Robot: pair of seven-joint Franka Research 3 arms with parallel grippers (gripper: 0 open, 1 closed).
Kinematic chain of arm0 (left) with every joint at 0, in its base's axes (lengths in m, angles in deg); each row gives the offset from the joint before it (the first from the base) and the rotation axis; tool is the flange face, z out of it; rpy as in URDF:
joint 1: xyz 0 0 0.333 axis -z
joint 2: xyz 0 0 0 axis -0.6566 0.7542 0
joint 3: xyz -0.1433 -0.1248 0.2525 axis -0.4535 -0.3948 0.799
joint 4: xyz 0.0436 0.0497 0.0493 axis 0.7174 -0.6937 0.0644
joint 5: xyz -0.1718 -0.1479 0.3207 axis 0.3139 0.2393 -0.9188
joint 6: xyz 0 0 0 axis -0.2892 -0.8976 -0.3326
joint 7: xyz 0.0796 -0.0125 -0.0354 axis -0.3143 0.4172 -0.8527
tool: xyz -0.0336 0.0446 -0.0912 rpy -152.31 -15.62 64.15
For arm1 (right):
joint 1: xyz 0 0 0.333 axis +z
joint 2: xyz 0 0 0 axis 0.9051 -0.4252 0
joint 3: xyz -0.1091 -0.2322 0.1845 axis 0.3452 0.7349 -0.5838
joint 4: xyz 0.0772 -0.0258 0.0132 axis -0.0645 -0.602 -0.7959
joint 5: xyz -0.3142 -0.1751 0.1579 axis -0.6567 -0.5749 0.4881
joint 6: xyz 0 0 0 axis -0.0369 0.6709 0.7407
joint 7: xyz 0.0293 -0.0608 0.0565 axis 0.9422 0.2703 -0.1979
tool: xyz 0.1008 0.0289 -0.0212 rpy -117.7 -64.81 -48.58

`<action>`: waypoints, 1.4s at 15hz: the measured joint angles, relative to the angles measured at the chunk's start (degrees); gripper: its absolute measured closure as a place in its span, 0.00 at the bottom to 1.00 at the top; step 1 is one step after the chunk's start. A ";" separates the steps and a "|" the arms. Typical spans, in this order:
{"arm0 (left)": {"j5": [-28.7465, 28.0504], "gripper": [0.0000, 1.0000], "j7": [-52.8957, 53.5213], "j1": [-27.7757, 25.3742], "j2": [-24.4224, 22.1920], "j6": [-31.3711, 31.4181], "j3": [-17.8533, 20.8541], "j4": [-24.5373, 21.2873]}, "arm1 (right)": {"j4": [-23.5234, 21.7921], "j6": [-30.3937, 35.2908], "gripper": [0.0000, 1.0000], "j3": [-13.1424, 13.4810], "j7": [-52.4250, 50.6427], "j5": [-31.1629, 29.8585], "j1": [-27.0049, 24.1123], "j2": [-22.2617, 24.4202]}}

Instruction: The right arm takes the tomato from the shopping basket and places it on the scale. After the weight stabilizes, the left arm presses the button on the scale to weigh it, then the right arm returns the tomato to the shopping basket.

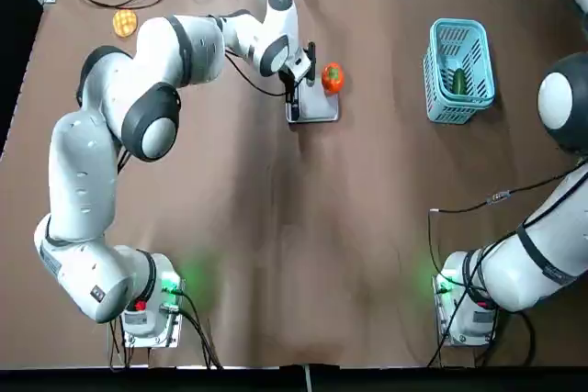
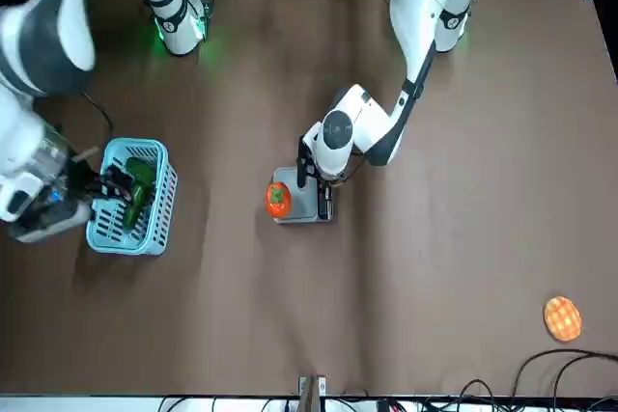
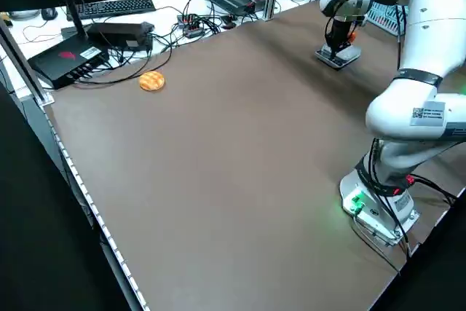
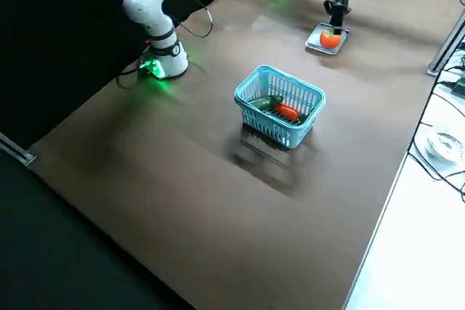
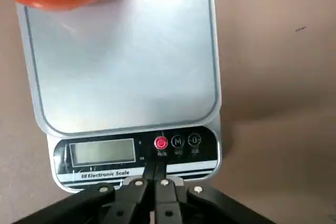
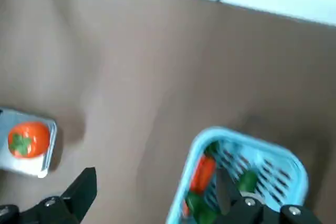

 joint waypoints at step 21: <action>-1.76 0.99 -0.79 1.13 1.85 2.69 0.25 0.07 | -1.56 17.16 0.00 -15.21 14.87 -9.47 -16.59 10.73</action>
